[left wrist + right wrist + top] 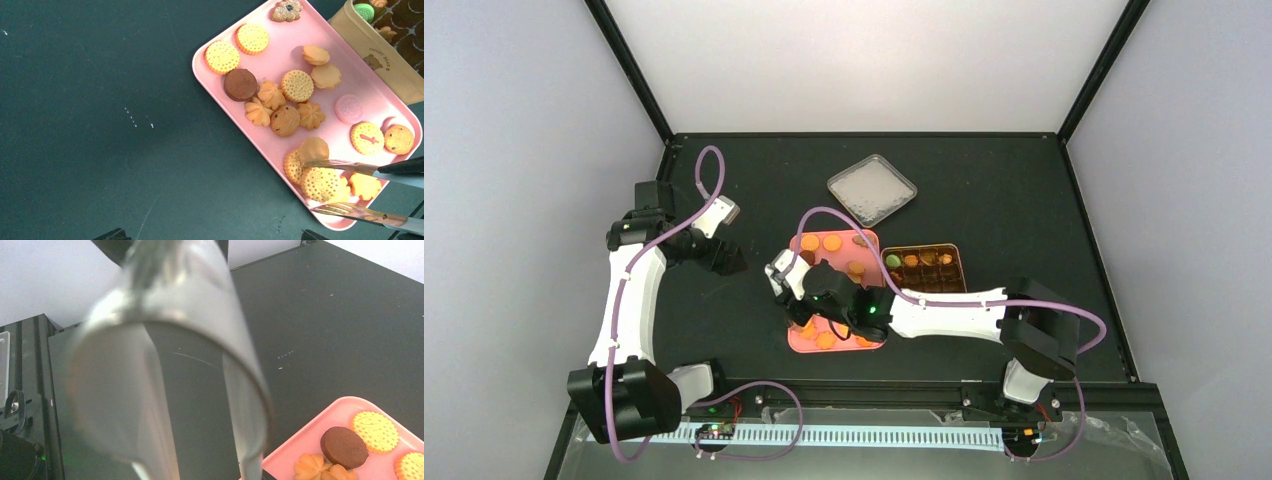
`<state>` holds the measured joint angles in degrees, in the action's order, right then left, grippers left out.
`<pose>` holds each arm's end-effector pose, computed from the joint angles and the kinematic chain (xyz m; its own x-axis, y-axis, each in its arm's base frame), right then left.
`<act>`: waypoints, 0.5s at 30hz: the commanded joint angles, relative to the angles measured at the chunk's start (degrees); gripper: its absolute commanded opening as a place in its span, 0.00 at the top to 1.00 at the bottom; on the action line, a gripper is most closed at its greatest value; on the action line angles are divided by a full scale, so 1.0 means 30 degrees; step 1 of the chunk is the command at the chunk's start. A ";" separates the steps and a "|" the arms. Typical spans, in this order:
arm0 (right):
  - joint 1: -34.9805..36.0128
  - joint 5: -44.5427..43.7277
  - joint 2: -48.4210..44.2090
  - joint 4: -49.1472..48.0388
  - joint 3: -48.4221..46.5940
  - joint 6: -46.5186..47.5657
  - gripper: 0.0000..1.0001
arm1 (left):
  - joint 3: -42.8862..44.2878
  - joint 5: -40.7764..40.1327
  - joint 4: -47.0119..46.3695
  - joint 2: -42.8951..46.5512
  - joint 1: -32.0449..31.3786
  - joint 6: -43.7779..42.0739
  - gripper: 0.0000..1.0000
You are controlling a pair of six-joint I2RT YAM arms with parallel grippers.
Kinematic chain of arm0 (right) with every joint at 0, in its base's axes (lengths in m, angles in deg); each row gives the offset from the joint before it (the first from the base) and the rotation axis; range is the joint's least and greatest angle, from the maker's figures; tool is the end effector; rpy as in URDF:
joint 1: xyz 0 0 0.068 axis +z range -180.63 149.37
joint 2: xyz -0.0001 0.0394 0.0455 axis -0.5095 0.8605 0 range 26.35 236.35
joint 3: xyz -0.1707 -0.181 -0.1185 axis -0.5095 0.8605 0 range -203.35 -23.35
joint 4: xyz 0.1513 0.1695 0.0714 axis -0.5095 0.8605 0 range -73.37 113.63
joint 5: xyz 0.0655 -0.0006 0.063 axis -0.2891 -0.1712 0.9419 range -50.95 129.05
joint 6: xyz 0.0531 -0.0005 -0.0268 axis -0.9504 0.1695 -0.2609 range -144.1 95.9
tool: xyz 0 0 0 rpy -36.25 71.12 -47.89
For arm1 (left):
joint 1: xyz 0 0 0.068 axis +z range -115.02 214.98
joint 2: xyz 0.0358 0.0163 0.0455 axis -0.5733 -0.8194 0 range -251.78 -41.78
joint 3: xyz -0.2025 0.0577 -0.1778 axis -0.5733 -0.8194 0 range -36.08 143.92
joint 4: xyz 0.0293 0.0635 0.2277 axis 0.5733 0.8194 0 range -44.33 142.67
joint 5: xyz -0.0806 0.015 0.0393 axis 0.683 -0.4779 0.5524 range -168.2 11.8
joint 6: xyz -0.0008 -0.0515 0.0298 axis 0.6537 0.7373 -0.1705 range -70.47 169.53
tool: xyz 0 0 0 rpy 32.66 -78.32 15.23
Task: Pack the cookies
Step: Pick up the fake cookies from the plate.
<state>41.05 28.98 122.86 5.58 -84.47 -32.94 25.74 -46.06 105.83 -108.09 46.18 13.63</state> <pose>0.1238 0.3495 0.2520 -0.2639 -0.3157 -0.9114 -0.8541 0.5155 0.0688 0.1853 0.0130 0.3003 -0.6835 0.3709 -0.6288 0.5676 0.8116 -0.1383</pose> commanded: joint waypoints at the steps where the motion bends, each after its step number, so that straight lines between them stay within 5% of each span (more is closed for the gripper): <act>1: 0.0275 -0.0608 0.0324 0.0253 0.0138 0.0393 0.58 | 0.0828 0.0267 0.0439 0.0421 0.0134 -0.0163 0.08; 7: 0.0281 -0.0520 0.0129 0.0431 0.0209 0.0017 0.60 | 0.0768 0.0311 0.0454 0.0371 0.0135 -0.0133 0.08; 15: 0.0267 -0.1181 -0.0350 0.0861 -0.0115 -0.0170 0.75 | 0.0796 0.0356 0.0549 0.0474 0.0134 -0.0184 0.08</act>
<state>41.62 27.63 122.82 5.93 -84.50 -32.59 25.74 -46.04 105.88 -108.09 46.18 13.65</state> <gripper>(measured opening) 0.348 0.919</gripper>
